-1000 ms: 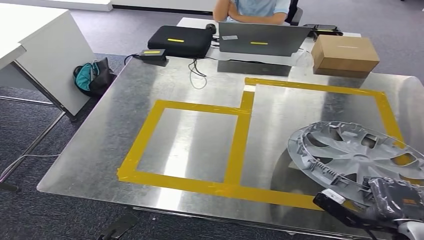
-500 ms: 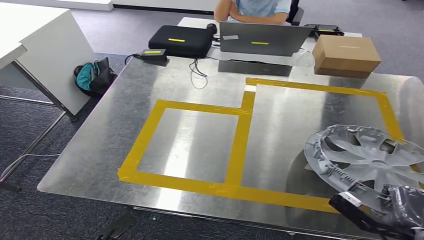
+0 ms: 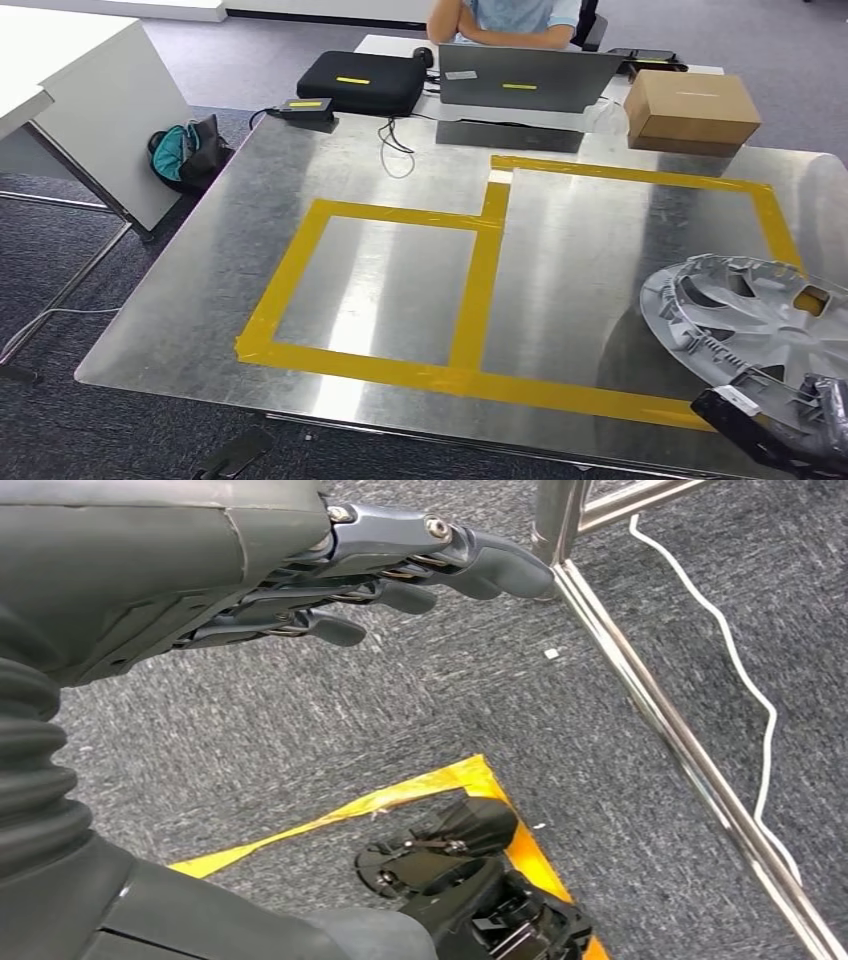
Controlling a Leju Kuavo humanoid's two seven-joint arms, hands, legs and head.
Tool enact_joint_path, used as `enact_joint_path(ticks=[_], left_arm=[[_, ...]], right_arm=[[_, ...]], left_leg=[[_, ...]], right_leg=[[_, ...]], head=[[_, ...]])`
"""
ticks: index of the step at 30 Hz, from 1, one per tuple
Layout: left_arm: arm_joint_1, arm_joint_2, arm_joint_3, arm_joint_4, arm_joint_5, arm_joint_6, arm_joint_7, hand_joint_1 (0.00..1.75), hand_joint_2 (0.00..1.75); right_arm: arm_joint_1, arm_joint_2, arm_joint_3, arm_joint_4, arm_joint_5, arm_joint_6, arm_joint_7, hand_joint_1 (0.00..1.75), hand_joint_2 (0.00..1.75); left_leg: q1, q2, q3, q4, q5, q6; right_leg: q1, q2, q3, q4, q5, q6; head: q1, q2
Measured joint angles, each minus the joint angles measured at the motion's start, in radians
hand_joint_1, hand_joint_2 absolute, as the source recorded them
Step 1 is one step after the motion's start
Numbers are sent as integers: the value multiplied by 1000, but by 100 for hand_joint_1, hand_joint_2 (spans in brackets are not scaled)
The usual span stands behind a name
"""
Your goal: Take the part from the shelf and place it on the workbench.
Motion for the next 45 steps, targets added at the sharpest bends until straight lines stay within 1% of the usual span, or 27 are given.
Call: enact_joint_path(ticks=[11,12,13,15,16,19,25,30,41,45], left_arm=[[0,3,-5,2,0,-1,0,0,175],[0,3,-5,3,0,-1,0,0,175],[0,3,-5,3,0,0,1,0,175],[0,3,-7,4,-1,0,7,0,175],[0,3,-8,4,-1,0,10,0,131],[0,3,-9,5,6,5,16,0,0],[1,3,-10,5,12,23,32,0,0],[1,2,-16,5,13,28,38,0,0],[1,1,-36,5,18,29,51,0,0],[1,-1,-40,5,19,30,51,0,0]], right_arm=[[0,7,-9,1,0,0,-2,175,175],[0,7,-10,2,0,0,-2,171,175],[0,8,-10,2,0,1,-2,130,175],[0,9,-12,3,3,3,-4,42,175],[0,10,-14,3,5,4,-5,3,175],[4,14,-16,4,15,4,-7,0,175],[20,37,-24,4,47,-5,-25,0,175],[18,71,-31,10,101,-53,-71,0,175],[10,122,-61,31,138,-97,-112,0,175],[6,143,-73,33,157,-135,-146,0,175]], left_leg=[[0,0,0,0,0,0],[0,0,0,0,0,0],[0,0,0,0,0,0],[0,0,0,0,0,0],[0,0,0,0,0,0],[0,0,0,0,0,0],[0,0,0,0,0,0],[0,0,0,0,0,0],[0,0,0,0,0,0],[0,0,0,0,0,0]], right_leg=[[0,0,0,0,0,0],[0,0,0,0,0,0],[0,0,0,0,0,0],[0,0,0,0,0,0],[0,0,0,0,0,0],[0,0,0,0,0,0],[0,0,0,0,0,0],[0,0,0,0,0,0],[0,0,0,0,0,0],[0,0,0,0,0,0]], head=[[0,0],[0,0],[0,0],[0,0],[0,0],[0,0],[0,0],[0,0],[0,0],[0,0]])
